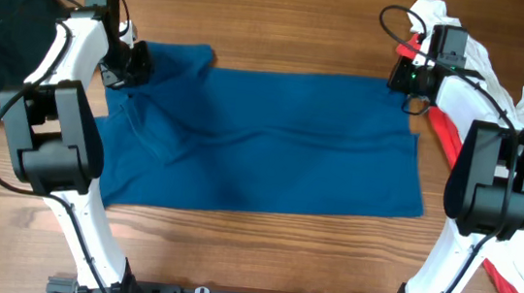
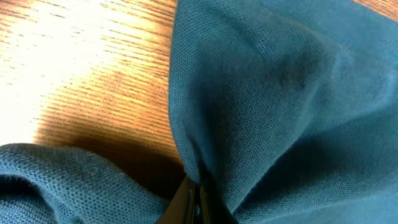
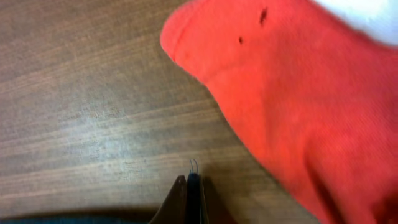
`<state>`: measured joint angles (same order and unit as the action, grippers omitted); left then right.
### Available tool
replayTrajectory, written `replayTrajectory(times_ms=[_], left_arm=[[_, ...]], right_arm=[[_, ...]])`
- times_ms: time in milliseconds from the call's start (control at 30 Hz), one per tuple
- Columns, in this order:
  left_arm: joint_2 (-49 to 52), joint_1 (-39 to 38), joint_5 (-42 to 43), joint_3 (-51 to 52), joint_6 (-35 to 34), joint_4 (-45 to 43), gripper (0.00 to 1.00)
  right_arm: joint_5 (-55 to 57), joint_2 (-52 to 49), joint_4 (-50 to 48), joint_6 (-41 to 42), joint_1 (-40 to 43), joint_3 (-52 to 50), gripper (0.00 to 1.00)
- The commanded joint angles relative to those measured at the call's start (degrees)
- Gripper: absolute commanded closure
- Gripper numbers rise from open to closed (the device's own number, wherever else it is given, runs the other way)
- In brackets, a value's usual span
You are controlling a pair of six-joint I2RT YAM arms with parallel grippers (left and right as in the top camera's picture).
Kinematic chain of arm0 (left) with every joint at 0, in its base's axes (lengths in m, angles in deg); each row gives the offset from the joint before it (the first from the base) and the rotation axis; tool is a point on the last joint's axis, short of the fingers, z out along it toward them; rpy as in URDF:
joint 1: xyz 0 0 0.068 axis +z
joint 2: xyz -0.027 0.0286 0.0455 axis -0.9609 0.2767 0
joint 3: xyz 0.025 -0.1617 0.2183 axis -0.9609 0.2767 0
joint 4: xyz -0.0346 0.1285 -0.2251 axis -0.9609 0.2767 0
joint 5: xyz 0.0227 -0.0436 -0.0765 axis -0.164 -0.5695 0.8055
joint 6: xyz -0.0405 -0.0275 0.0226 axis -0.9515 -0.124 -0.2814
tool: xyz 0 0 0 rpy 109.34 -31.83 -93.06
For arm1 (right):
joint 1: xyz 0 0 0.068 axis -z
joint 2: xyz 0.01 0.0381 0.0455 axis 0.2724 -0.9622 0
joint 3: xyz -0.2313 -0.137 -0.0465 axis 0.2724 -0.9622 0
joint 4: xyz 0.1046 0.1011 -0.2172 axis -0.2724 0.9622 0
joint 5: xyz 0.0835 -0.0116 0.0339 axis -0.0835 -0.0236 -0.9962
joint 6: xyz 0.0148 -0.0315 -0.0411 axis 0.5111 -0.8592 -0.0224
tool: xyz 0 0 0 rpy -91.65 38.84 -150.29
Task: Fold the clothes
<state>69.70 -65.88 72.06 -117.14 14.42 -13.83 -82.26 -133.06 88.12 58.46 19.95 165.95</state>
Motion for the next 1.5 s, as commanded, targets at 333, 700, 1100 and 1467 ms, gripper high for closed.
replayTrajectory(times_ms=[333,700,1100,1467], left_arm=[[-12.5,3.1,9.1,0.3,-0.4,9.7,0.96],[-17.7,7.0,6.6,0.3,-0.1,18.8,0.96],[-19.5,10.8,1.3,0.5,-0.1,27.2,0.96],[-19.5,11.3,-12.0,2.5,-5.8,31.2,0.96]], right_arm=[[8.7,11.6,21.9,2.3,2.4,5.2,0.96],[12.0,20.7,41.1,2.9,2.4,5.2,0.96],[11.9,21.5,51.4,2.8,2.4,5.2,0.96],[12.0,21.4,53.6,-1.6,2.4,5.0,0.96]])
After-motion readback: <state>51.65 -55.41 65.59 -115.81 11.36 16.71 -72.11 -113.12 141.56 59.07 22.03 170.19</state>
